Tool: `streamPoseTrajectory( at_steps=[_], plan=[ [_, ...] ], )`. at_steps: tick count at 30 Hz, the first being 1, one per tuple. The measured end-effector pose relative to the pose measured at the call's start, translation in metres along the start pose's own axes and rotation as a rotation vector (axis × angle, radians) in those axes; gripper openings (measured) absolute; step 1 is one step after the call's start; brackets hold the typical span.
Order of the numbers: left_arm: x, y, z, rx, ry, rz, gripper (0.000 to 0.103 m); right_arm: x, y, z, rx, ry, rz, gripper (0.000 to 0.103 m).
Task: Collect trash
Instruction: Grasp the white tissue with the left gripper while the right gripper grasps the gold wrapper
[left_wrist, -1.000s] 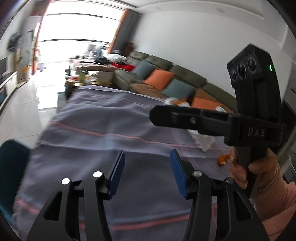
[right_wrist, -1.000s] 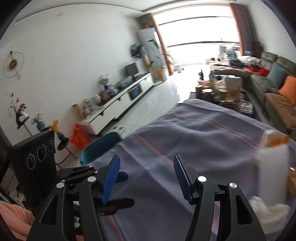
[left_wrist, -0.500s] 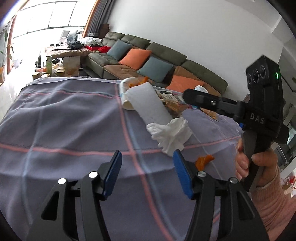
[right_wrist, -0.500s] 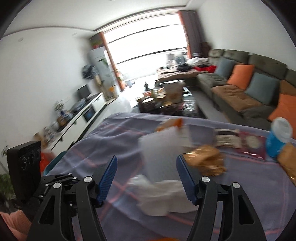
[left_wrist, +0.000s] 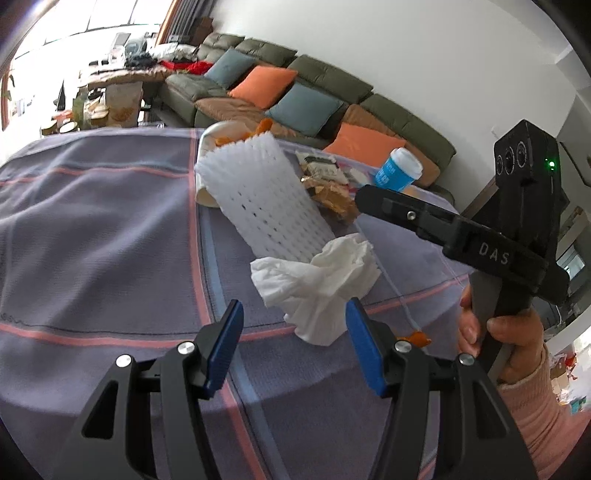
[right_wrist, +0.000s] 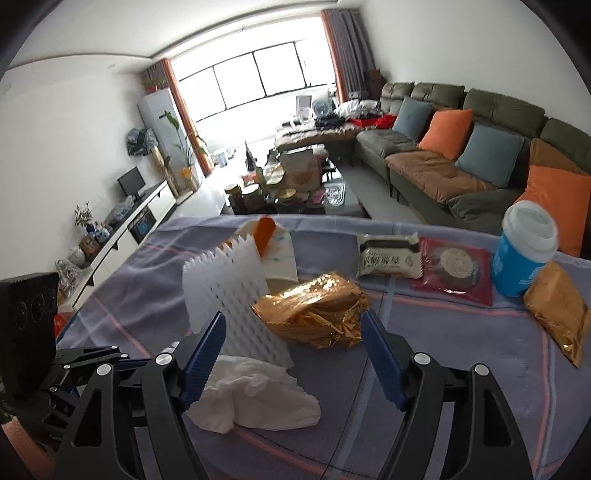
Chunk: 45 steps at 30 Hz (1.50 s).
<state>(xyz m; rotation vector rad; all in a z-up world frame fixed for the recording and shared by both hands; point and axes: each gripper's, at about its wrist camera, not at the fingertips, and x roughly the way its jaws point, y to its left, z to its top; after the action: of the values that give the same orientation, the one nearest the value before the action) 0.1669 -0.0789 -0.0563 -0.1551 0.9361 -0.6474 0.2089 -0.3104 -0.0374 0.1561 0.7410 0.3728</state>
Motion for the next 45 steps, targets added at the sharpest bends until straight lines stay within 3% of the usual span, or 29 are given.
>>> streamPoseTrajectory(
  at_steps=[4,5,12,14,27,45],
  plan=[
    [0.008,0.006,0.002,-0.028,0.013,-0.016,0.054,0.012,0.0,-0.005,-0.017,0.029,-0.009,0.075],
    [0.009,0.006,0.003,-0.031,0.017,-0.021,0.046,0.013,0.0,-0.006,-0.02,0.034,-0.011,0.074],
    [0.011,0.003,0.0,-0.008,0.023,-0.053,0.013,0.013,-0.005,-0.008,-0.012,0.037,-0.009,0.044],
    [0.009,0.001,-0.002,-0.001,0.018,-0.054,0.009,0.01,-0.005,-0.007,-0.016,0.027,-0.011,0.042],
    [-0.032,-0.005,-0.017,0.034,-0.065,-0.064,0.008,-0.023,0.003,-0.009,-0.016,-0.04,0.019,0.039],
    [-0.119,0.022,-0.062,0.024,-0.179,-0.001,0.008,-0.051,0.056,-0.02,-0.068,-0.081,0.177,0.039]
  ],
)
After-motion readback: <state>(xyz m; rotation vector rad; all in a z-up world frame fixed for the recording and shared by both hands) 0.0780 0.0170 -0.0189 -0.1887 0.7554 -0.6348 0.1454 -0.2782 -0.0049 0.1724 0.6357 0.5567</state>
